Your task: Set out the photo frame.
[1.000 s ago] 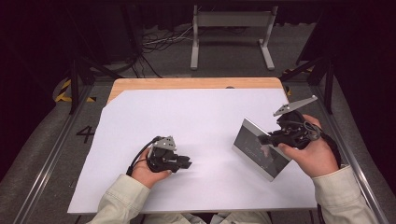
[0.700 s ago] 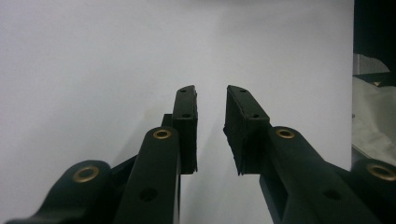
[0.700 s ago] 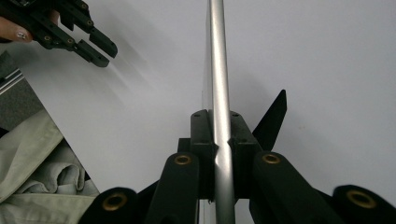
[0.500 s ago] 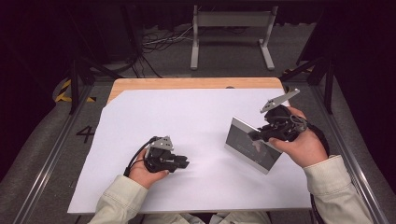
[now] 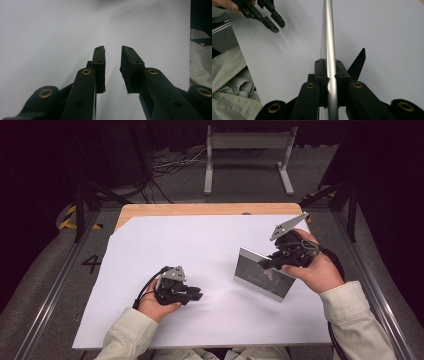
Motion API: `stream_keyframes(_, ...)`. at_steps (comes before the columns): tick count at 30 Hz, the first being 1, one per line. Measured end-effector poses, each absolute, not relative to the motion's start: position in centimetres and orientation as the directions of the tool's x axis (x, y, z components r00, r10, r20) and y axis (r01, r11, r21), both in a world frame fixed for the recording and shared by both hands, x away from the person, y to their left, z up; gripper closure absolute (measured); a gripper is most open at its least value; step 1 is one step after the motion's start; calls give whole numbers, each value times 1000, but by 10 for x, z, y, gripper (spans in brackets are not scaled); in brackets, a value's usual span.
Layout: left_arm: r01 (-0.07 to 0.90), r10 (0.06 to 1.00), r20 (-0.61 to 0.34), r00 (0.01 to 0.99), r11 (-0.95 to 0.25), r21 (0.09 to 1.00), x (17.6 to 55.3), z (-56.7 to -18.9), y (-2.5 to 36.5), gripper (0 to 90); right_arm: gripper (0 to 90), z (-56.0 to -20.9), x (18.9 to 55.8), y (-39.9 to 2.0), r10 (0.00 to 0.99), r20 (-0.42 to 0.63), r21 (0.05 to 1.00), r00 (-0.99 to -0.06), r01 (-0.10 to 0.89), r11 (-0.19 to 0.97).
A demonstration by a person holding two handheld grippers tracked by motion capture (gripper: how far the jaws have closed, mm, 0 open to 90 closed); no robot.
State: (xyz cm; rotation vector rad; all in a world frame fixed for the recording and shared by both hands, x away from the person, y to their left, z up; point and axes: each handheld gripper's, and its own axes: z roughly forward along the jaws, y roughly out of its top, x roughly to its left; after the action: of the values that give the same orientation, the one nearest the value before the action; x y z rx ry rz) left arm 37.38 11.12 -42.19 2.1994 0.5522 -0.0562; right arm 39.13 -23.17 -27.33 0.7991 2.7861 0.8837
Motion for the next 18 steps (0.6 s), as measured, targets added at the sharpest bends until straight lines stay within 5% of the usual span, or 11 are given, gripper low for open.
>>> stream_keyframes(18,408,370,-227,901,-544,733,374,-423,112,740,837,-275,405,-218,395,48,597,-917,344,725)
